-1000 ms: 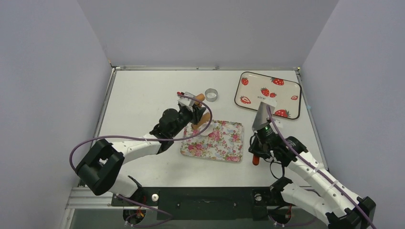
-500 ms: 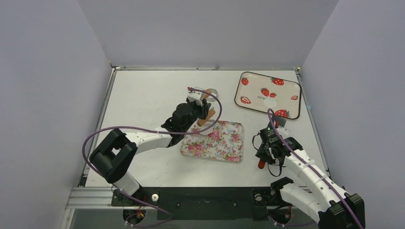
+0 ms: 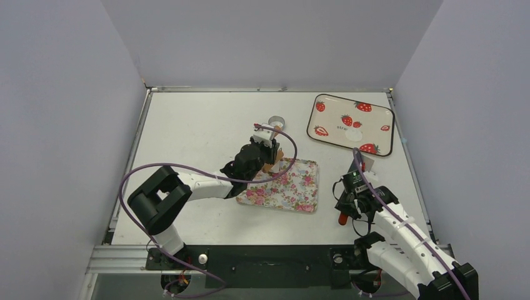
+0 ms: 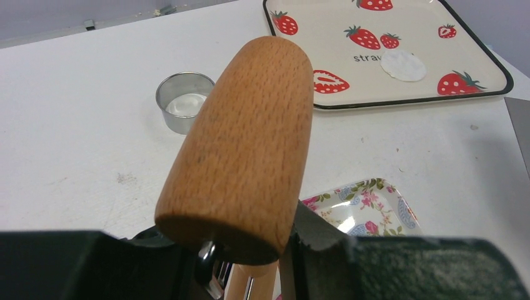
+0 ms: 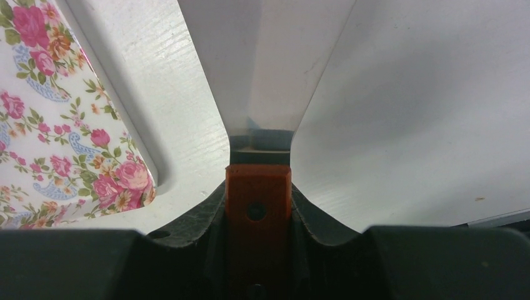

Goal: Roll out the dumpling wrappers from the dough
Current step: Flatten out the dough on the work surface.

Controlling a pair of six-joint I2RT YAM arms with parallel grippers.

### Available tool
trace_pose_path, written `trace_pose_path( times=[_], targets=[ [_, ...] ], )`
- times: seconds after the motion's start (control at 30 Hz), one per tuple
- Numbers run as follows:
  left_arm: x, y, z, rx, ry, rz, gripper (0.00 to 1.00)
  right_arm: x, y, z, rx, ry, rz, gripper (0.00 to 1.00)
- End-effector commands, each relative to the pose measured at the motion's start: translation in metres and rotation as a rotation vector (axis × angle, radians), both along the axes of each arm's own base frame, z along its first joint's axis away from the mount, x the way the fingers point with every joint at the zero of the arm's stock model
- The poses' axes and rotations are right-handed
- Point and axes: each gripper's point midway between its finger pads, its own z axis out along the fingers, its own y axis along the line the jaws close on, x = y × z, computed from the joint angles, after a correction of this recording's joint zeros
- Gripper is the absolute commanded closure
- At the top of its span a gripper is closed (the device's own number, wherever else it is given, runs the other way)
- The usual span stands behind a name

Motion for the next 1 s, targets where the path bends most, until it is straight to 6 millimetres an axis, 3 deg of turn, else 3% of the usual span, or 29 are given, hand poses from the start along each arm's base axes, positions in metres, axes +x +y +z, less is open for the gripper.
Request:
trace_pose_path(
  times=[0.0,0.23,0.43,0.5,0.67,0.97],
  targets=[
    [0.002,-0.003,0.041,-0.109,-0.111,0.014,1.00,0.011,0.001,0.007,0.013,-0.058,-0.019,1.00],
    [0.002,-0.003,0.040,-0.097,-0.111,0.007,1.00,0.012,-0.002,0.013,-0.004,-0.063,-0.007,1.00],
    [0.009,-0.008,0.091,-0.133,-0.238,-0.034,1.00,0.011,-0.002,0.011,-0.008,-0.053,0.000,1.00],
    [0.013,-0.009,0.096,-0.134,-0.250,-0.040,1.00,0.012,-0.002,0.012,-0.013,-0.053,0.008,1.00],
    [0.018,-0.008,0.074,-0.115,-0.200,-0.033,1.00,0.011,-0.004,0.013,-0.028,-0.046,0.014,1.00],
    [0.006,0.002,0.017,-0.047,-0.089,-0.019,1.00,0.010,-0.005,0.012,-0.028,-0.046,0.012,1.00]
  ],
)
